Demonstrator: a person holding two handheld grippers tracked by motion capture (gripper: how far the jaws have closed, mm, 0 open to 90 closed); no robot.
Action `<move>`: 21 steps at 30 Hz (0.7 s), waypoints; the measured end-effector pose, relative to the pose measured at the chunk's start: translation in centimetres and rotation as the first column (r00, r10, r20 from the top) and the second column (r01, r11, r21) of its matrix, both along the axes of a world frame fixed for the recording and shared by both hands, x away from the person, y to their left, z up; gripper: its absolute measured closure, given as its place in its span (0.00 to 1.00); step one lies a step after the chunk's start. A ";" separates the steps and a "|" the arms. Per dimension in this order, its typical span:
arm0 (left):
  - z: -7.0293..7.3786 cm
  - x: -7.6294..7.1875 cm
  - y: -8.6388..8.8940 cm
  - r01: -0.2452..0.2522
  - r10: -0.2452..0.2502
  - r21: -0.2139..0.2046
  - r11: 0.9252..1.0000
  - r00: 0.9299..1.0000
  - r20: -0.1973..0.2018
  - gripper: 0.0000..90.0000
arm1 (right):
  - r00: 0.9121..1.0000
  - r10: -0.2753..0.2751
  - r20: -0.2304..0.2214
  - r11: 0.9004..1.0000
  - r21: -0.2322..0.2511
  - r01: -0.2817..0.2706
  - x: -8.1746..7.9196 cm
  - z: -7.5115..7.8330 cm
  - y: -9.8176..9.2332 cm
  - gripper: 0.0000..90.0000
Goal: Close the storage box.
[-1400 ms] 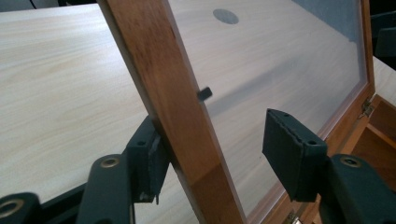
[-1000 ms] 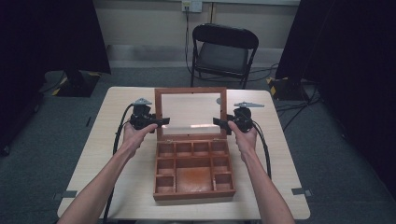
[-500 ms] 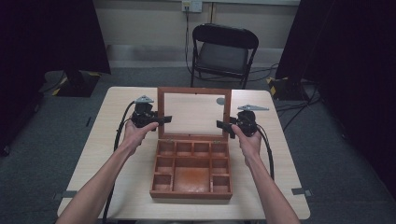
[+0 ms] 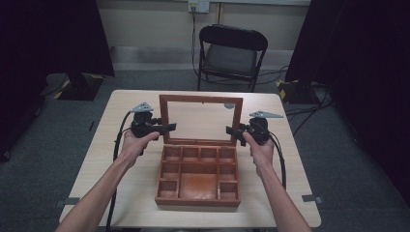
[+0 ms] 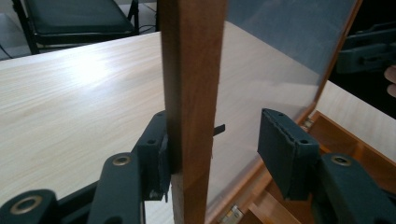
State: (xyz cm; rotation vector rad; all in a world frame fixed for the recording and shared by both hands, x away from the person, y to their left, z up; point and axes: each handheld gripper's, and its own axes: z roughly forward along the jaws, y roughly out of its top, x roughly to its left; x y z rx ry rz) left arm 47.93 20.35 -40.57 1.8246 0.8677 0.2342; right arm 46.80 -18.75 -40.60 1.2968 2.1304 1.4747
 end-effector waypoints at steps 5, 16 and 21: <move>0.4 -0.8 0.1 0.027 -0.027 0.006 1.000 1.000 0.004 0.50 | 1.000 0.011 -0.005 1.000 0.010 -0.011 -0.4 0.3 0.2 0.53; 0.9 -2.2 1.4 -0.013 0.013 0.017 1.000 1.000 0.009 0.37 | 1.000 -0.004 -0.013 1.000 0.010 0.004 -1.2 0.4 0.0 0.54; 0.5 -2.6 1.4 -0.014 0.014 0.040 0.999 1.000 -0.008 0.39 | 1.000 -0.003 -0.022 1.000 0.020 0.003 -1.8 0.6 -0.2 0.54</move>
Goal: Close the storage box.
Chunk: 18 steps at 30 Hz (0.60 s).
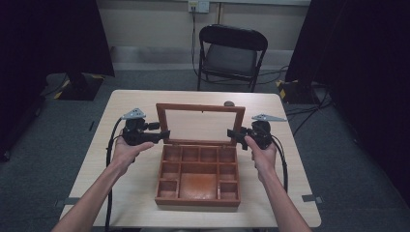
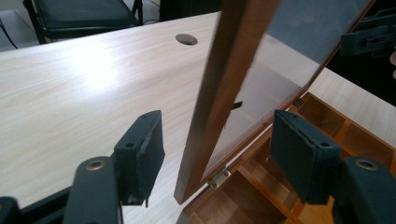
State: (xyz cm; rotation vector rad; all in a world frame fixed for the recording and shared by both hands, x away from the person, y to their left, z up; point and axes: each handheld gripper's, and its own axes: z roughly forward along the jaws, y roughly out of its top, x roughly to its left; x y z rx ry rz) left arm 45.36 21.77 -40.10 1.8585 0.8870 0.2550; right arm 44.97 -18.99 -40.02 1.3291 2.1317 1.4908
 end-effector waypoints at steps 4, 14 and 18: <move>0.1 -0.1 -0.6 0.015 -0.015 -0.006 1.000 1.000 0.011 0.45 | 1.000 0.025 0.005 0.999 -0.022 -0.025 -0.6 0.2 0.0 0.53; 0.9 -1.0 -0.8 0.052 -0.052 -0.030 0.998 0.999 -0.001 0.53 | 1.000 0.023 -0.017 1.000 -0.015 -0.024 -1.7 0.6 -0.2 0.49; 1.1 -1.9 -0.3 0.056 -0.056 -0.031 0.998 0.998 -0.004 0.54 | 0.999 0.029 -0.030 0.999 -0.022 -0.029 -2.3 0.9 -0.3 0.46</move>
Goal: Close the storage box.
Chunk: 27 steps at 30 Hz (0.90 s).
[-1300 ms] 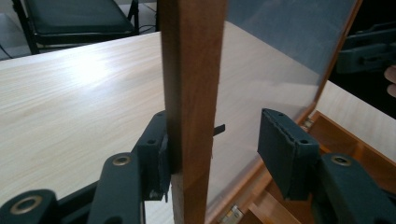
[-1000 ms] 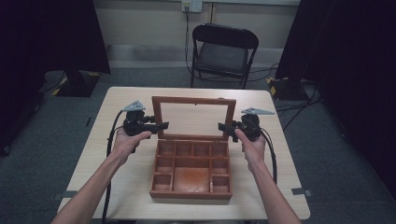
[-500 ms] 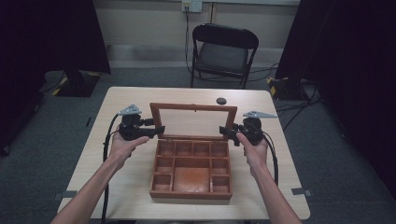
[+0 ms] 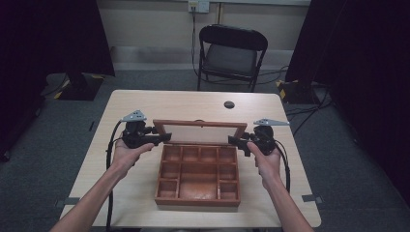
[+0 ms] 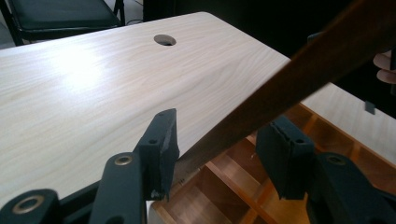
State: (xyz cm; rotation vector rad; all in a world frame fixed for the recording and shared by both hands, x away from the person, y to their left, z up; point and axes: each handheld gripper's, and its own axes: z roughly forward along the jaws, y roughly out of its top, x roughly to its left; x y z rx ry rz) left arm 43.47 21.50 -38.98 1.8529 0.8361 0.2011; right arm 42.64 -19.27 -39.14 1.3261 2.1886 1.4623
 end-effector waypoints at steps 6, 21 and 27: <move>0.0 -0.8 0.3 0.001 -0.002 -0.029 1.000 1.000 -0.012 0.53 | 1.000 -0.003 0.018 1.000 -0.016 0.003 -0.7 -0.1 0.1 0.40; -0.4 -1.5 -0.3 0.009 -0.009 0.011 1.000 1.000 0.003 0.45 | 1.000 -0.002 -0.006 1.000 -0.024 0.002 -1.5 -0.5 -0.4 0.31; -0.4 -2.0 -0.4 0.026 -0.026 0.033 0.999 1.000 0.003 0.43 | 1.000 0.014 -0.002 1.000 -0.023 -0.014 -2.1 -0.3 -0.6 0.31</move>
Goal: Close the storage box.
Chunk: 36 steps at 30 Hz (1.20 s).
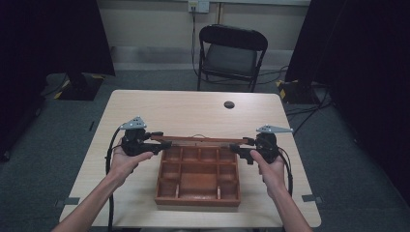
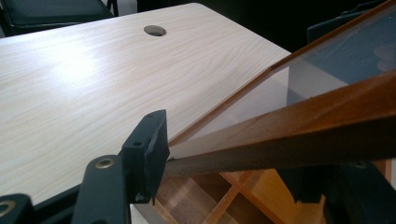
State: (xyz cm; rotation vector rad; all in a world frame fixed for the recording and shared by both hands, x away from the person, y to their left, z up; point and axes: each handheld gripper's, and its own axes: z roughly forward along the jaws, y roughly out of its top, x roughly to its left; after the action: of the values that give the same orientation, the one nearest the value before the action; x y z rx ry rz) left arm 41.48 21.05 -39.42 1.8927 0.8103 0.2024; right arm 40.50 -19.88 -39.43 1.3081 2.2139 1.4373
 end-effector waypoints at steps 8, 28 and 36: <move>-0.3 -1.2 -0.2 0.008 -0.008 0.031 0.999 1.000 0.007 0.41 | 0.999 0.029 -0.040 0.999 -0.018 -0.029 -0.4 -0.6 0.1 0.33; -0.2 -1.9 0.4 0.019 -0.019 -0.008 1.000 1.000 0.003 0.36 | 0.999 0.023 -0.030 0.999 -0.042 -0.025 -0.2 -0.7 1.1 0.38; -0.3 -2.0 0.9 0.010 -0.010 0.006 1.000 1.000 0.008 0.35 | 0.999 0.031 -0.043 0.999 -0.038 -0.033 -0.1 -0.8 2.1 0.32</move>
State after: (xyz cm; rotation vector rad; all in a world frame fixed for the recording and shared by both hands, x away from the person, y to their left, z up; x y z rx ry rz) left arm 39.47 21.92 -39.68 1.9001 0.7957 0.2062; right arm 40.38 -17.78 -40.23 1.3082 2.2883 1.3825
